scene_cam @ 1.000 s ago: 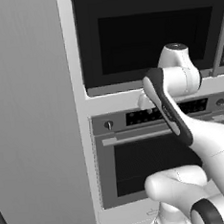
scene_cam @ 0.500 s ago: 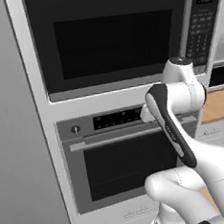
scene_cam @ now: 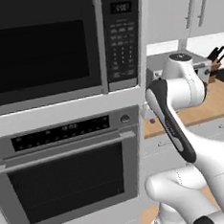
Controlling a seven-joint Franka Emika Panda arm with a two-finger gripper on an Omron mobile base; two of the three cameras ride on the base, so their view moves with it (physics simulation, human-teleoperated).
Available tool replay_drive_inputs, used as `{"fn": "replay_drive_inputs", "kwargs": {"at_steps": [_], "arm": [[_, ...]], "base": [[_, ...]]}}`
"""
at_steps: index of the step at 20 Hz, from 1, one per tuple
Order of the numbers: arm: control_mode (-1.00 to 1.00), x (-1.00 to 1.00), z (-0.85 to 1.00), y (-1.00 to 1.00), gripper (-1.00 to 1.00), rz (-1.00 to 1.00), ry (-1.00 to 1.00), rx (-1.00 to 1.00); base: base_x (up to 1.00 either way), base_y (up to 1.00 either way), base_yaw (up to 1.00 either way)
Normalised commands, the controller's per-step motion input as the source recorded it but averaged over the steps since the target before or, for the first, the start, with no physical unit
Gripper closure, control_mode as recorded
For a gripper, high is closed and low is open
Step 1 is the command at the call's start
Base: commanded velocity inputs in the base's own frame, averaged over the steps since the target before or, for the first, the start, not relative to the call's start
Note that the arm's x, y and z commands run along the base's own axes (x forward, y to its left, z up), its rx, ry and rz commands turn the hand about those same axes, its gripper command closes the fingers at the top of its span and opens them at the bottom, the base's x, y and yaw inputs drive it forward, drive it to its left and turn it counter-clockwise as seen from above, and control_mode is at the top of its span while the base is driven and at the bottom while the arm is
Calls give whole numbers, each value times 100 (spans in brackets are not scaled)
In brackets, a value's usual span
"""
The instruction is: Navigate to the toaster.
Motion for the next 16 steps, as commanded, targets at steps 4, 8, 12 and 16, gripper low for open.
{"fn": "replay_drive_inputs", "kwargs": {"at_steps": [4, 8, 12, 16], "arm": [[100, 0, 0, 0, -100, 0, 0, 0], [100, 0, 0, 0, -100, 0, 0, 0], [100, 0, 0, 0, -100, 0, 0, 0], [100, 0, 0, 0, -100, 0, 0, 0]], "base": [[-18, -82, -35], [-8, -67, -56], [0, -51, -63], [4, -51, -55]]}}
